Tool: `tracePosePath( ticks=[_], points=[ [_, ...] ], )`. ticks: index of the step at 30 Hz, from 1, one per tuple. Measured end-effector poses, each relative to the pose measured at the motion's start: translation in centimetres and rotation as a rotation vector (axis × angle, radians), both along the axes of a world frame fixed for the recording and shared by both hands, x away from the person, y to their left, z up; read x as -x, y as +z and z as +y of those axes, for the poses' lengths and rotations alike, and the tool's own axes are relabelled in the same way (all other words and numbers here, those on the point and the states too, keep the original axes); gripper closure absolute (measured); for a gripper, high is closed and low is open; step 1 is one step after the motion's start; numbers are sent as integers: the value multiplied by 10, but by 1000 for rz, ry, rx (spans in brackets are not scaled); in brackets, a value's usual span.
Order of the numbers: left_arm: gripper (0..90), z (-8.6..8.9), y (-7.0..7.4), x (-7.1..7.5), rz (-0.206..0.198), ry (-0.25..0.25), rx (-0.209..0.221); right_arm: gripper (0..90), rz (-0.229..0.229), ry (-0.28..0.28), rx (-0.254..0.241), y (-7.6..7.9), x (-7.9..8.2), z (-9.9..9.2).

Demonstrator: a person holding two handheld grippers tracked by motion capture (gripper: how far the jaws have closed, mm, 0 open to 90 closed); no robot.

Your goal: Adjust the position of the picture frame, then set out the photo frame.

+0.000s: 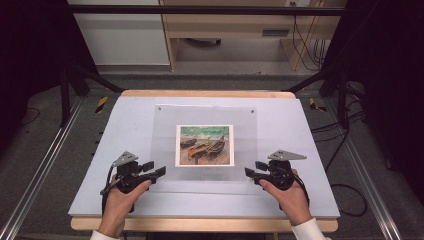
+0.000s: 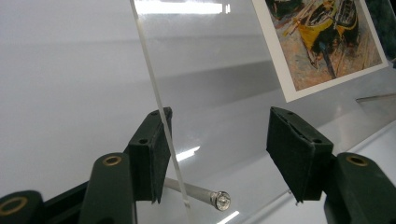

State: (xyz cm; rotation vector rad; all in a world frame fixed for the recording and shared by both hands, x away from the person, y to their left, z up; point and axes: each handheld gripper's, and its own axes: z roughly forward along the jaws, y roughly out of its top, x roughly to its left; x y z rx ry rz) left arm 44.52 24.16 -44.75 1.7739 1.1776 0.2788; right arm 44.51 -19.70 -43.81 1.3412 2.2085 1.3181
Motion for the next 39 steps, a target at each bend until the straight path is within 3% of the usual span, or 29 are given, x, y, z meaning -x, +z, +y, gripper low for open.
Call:
tracePosePath(
  ticks=[20, 39],
  points=[
    [418, 1, 1, 4, -4, -8, -15, 488, -5, 1, 15, 1, 4, 0],
    [466, 2, 1, 15, -15, -25, -54, 567, -9, -3, 31, 2, 16, -2]
  ],
)
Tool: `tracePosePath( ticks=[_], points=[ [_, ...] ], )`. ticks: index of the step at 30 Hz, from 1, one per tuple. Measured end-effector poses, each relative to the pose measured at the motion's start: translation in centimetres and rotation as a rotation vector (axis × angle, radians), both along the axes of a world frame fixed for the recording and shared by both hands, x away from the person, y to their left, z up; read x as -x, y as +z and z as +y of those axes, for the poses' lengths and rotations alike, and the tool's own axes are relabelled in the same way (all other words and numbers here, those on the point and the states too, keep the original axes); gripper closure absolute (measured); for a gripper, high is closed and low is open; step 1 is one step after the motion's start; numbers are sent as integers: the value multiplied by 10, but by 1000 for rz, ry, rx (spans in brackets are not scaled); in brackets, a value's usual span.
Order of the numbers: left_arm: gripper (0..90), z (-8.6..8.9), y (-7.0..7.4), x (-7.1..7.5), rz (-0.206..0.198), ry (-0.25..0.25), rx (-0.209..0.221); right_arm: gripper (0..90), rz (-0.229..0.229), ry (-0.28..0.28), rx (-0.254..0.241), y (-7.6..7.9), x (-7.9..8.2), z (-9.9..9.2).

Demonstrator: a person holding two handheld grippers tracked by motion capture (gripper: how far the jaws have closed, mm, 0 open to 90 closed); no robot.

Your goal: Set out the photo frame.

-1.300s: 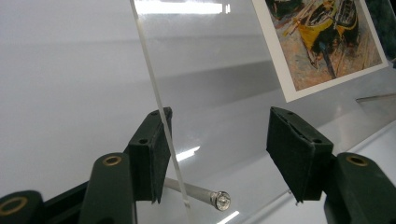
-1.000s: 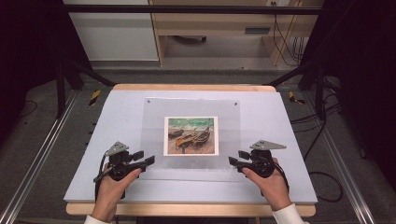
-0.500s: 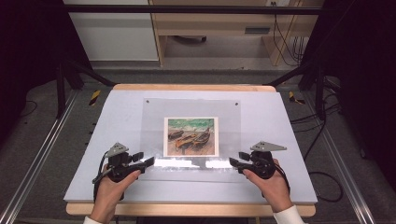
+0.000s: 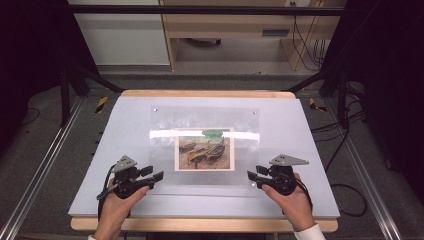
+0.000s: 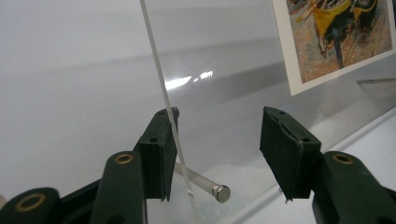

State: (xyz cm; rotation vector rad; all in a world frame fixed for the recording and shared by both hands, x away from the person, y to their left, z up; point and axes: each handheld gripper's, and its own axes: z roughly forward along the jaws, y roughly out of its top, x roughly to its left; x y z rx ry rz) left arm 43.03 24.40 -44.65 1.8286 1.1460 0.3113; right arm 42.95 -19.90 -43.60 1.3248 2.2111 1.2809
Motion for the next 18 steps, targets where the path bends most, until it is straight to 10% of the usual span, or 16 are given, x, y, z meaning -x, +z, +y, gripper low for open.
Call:
tracePosePath(
  ticks=[18],
  points=[
    [506, 1, 0, 8, -9, -13, -40, 625, -10, 7, -1, -2, 8, -3]
  ],
)
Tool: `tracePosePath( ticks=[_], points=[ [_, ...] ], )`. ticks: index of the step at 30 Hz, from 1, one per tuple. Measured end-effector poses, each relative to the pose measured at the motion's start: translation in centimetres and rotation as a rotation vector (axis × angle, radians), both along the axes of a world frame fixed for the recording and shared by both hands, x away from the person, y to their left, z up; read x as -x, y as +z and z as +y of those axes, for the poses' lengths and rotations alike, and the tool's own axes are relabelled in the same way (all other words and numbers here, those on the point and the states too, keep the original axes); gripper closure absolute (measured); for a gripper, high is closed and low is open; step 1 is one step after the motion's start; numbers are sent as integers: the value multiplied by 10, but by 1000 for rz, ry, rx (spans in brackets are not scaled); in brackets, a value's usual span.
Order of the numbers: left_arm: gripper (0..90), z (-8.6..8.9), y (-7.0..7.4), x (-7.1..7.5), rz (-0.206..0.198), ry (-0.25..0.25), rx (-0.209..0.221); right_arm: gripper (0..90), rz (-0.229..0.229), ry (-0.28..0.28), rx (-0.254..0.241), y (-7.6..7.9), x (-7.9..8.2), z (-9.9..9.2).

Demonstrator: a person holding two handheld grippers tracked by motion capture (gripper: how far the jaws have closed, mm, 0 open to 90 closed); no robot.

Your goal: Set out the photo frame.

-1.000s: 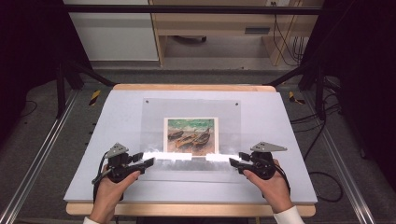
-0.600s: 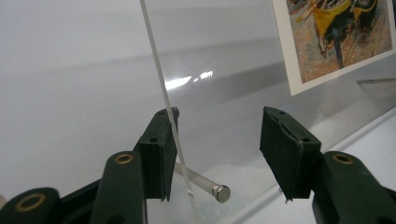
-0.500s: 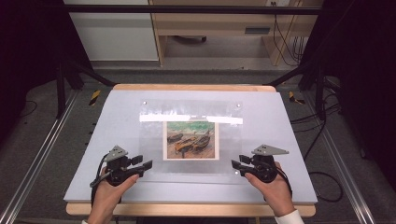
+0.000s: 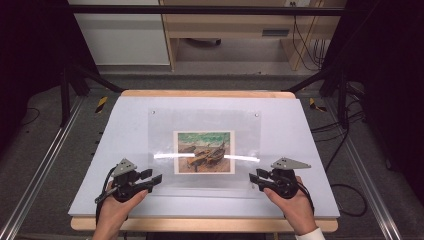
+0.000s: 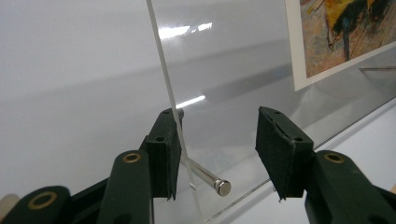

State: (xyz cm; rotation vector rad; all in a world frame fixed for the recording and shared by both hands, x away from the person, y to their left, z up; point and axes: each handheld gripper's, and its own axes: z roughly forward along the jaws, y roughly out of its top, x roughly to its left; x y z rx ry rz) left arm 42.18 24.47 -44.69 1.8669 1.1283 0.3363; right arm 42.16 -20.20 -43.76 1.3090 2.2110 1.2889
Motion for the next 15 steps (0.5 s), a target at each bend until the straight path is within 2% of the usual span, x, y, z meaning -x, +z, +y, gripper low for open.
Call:
tracePosePath(
  ticks=[15],
  points=[
    [515, 0, -1, 4, -2, 1, -15, 629, -9, -8, 13, 2, 2, 2]
  ],
)
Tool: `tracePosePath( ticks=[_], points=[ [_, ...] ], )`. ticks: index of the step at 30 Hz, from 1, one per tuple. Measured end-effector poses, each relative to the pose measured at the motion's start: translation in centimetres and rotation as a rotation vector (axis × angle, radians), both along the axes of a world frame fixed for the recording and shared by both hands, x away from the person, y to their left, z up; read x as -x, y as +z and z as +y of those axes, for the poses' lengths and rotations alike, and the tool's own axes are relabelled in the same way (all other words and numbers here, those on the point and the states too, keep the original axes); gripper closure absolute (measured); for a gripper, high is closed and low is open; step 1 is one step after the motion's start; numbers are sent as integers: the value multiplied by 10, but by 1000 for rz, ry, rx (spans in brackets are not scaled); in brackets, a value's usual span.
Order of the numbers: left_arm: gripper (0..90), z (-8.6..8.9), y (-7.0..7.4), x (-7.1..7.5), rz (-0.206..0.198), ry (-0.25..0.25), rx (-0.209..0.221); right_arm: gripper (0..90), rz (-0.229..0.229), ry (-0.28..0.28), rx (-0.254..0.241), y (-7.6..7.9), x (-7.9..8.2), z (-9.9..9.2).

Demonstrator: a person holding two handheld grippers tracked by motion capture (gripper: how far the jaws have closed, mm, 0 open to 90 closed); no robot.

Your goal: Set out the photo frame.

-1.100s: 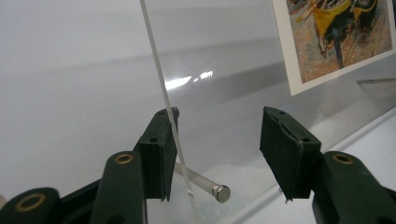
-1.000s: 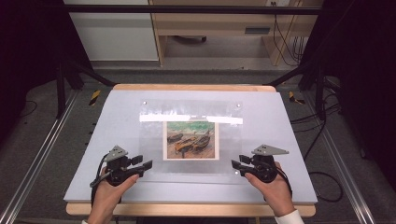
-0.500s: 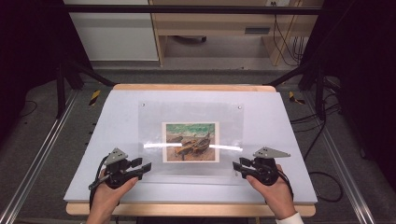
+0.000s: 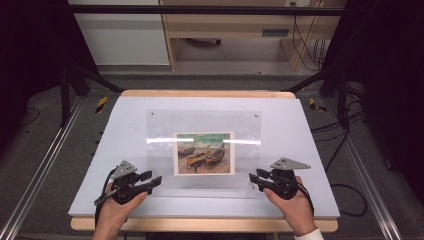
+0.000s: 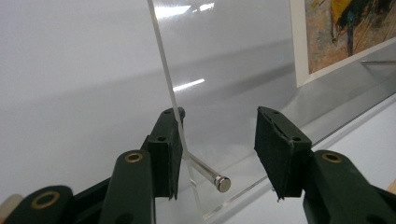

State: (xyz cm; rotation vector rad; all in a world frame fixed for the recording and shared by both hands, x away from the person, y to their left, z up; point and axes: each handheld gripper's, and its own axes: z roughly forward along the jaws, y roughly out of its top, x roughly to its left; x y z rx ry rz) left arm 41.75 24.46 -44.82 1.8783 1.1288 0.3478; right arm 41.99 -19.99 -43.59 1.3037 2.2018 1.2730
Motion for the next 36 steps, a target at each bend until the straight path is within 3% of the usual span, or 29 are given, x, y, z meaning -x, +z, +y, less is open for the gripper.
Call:
tracePosePath(
  ticks=[11, 36],
  points=[
    [524, -3, -1, 5, -8, -5, -44, 652, 6, 1, 6, -1, 5, -1],
    [555, -2, -5, 16, 2, -30, -83, 648, 15, 23, 10, -7, 15, 0]
  ],
)
